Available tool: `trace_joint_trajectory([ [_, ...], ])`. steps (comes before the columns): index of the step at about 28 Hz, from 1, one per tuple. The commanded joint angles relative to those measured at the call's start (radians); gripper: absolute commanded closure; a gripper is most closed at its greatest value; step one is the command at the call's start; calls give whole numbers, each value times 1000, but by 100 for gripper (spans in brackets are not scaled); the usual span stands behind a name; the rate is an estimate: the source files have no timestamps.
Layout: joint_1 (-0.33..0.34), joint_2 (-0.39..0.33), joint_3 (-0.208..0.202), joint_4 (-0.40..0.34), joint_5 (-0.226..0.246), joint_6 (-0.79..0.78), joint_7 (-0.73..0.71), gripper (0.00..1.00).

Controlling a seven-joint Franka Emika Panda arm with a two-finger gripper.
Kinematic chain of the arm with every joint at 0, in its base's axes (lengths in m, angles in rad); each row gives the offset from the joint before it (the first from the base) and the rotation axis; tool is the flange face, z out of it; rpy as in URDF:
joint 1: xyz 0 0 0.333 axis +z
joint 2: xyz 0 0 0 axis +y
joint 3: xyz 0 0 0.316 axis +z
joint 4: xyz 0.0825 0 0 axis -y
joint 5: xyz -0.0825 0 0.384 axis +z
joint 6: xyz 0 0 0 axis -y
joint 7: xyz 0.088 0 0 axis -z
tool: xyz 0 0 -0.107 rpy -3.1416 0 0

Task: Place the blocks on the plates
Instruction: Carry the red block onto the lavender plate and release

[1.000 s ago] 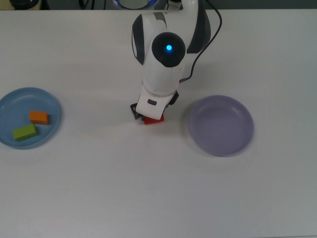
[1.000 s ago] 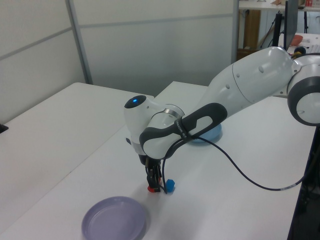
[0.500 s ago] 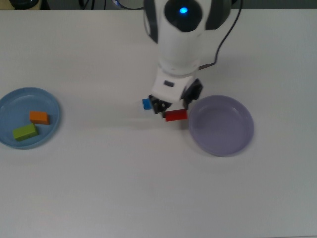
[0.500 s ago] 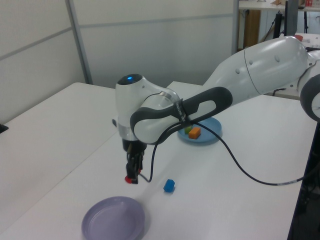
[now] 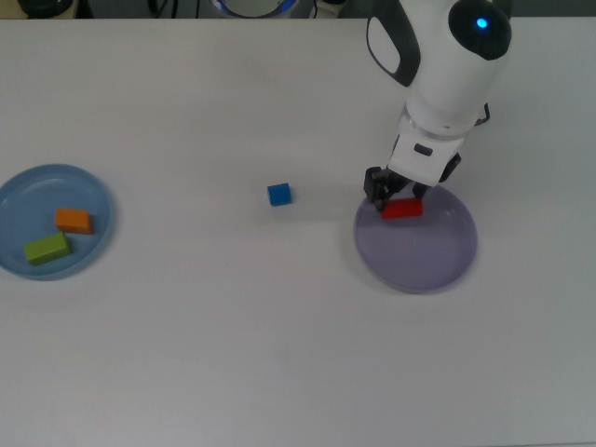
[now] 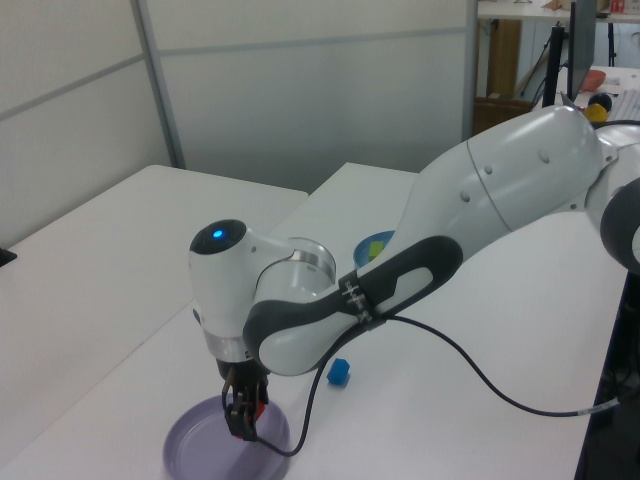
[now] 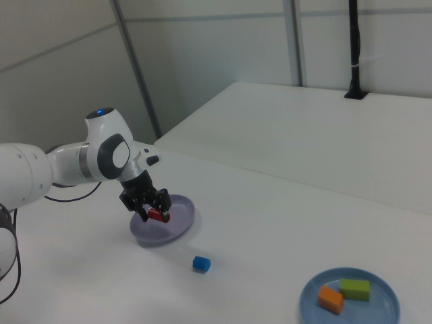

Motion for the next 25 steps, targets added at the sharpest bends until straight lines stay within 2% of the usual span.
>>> trace_joint_trajectory([
  [1, -2, 12, -7, 20, -20, 17, 33, 72],
  [2, -3, 12, -7, 20, -20, 17, 32, 60],
  [4, -3, 12, -7, 20, -18, 16, 24, 55],
  [5, -3, 12, -7, 20, -18, 16, 24, 50],
  [6, -3, 12, -7, 18, -18, 13, 24, 40],
  [7, -3, 11, -7, 18, -18, 9, 24, 24],
  [8, -3, 9, -7, 17, -15, 5, 32, 0],
  [16, -22, -32, -24, 18, -1, -93, 90, 0],
  [21, -86, -70, -26, -2, 2, -167, 78, 0],
  [25, -129, -84, -44, -32, 5, -184, 26, 0],
])
